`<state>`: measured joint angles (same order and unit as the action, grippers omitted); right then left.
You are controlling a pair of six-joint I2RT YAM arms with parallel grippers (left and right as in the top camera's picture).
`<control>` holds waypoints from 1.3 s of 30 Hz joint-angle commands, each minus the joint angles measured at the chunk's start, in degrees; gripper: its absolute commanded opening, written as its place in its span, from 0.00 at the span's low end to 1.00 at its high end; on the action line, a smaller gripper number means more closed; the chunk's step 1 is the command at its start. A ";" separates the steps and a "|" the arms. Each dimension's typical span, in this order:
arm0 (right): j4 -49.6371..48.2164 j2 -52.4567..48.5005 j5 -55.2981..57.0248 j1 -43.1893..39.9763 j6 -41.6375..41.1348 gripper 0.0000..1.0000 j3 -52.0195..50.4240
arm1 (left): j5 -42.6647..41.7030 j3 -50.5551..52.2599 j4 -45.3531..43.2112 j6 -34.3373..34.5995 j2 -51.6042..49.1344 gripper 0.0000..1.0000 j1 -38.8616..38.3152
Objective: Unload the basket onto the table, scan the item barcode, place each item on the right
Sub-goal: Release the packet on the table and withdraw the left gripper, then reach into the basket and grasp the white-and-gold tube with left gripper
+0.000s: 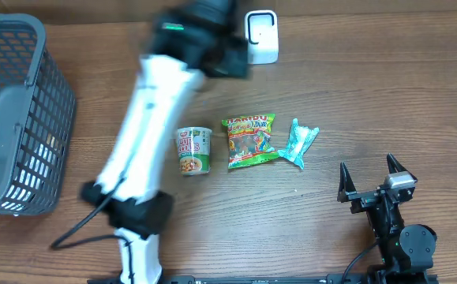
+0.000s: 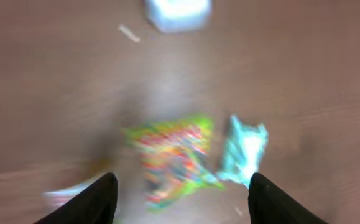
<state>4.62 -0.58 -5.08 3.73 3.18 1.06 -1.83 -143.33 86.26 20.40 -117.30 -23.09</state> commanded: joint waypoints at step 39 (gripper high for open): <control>-0.24 0.42 0.33 -0.37 -0.13 1.00 -0.59 | -2.47 19.65 -1.99 -16.57 0.09 0.88 71.78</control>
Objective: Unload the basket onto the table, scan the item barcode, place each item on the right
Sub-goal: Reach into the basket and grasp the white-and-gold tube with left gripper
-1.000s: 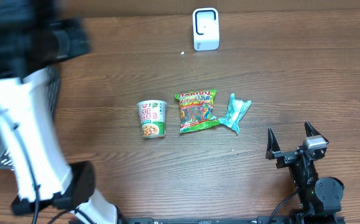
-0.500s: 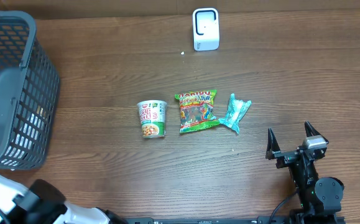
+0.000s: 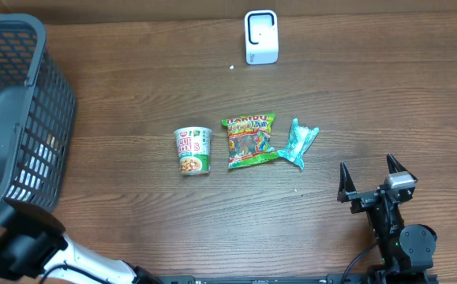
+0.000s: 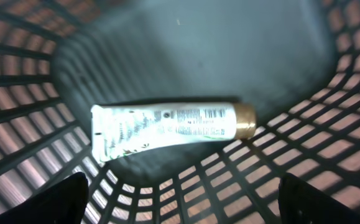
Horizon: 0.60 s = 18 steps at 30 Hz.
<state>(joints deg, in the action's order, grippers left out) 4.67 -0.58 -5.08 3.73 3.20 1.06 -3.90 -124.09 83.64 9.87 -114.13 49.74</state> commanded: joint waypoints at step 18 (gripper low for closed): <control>-0.28 0.42 0.31 -0.37 -0.15 1.00 -0.59 | -0.50 0.66 2.80 -14.67 -17.16 0.80 -2.32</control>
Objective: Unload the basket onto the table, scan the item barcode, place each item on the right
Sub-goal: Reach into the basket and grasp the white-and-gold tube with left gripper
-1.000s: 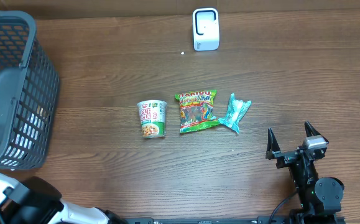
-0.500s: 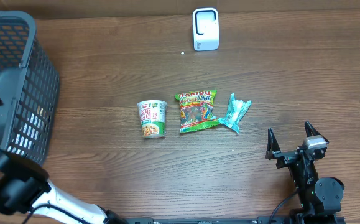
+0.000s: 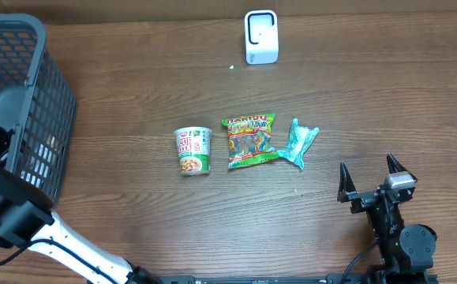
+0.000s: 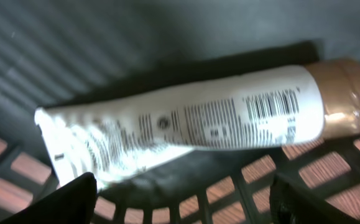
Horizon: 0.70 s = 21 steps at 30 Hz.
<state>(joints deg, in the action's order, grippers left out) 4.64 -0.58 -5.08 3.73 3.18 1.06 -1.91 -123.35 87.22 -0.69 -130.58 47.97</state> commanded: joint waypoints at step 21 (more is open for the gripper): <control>-0.26 0.42 0.31 -0.37 -0.13 1.00 -0.59 | -2.43 9.81 -9.44 -12.44 -1.42 0.66 -3.10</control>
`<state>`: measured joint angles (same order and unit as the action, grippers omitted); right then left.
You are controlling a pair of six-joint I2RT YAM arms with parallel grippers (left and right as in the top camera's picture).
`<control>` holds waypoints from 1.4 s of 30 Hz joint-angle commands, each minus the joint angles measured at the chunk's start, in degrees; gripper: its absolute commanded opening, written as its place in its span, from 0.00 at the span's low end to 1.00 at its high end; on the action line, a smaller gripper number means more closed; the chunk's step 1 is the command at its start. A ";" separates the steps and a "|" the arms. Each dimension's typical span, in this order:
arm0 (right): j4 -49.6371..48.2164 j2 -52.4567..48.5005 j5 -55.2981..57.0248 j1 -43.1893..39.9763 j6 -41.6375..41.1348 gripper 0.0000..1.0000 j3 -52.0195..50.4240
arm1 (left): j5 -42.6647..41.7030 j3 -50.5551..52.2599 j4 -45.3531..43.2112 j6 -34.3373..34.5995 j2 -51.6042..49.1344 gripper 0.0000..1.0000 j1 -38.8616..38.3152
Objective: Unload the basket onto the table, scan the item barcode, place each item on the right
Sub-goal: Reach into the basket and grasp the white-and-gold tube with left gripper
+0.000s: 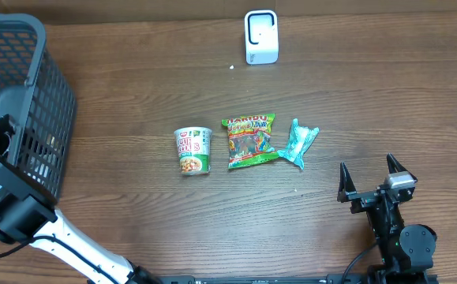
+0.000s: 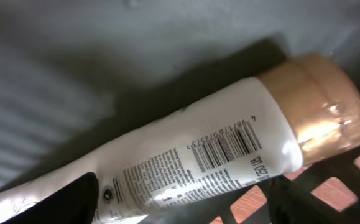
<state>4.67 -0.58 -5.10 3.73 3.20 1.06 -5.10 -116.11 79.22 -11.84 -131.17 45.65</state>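
A white tube (image 2: 192,158) with a gold cap (image 2: 321,106) lies on the floor of the grey basket (image 1: 23,47), its barcode (image 2: 224,148) facing up. My left gripper (image 2: 189,208) is open low inside the basket. One fingertip (image 2: 68,200) is by the tube's flat end and the other sits below the cap. In the overhead view the left arm (image 1: 3,207) reaches over the basket's rim and its gripper is hidden. The white scanner (image 1: 260,36) stands at the table's far edge. My right gripper (image 1: 368,180) rests open at the front right, holding nothing.
A noodle cup (image 1: 192,150), a green gummy bag (image 1: 249,140) and a teal packet (image 1: 298,142) lie in a row mid-table. The basket's mesh walls (image 2: 329,199) close in around the left gripper.
The left gripper has come lower onto the tube, which now fills more of the wrist view and lies tilted, cap up to the right. The right arm is unchanged.
The left arm was first stretched over the middle of the table, open above the snack packets near the scanner. Then it was over the basket, looking down at the tube. It came closer at each later moment, and now its open fingers straddle the tube.
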 commanded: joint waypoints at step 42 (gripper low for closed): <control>-0.28 0.42 0.33 -0.37 -0.15 1.00 -0.59 | 11.47 3.54 -8.83 13.25 -3.21 0.67 -1.86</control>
<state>4.64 -0.58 -5.10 3.73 3.20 1.06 5.50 -113.14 70.76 2.76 -131.57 44.21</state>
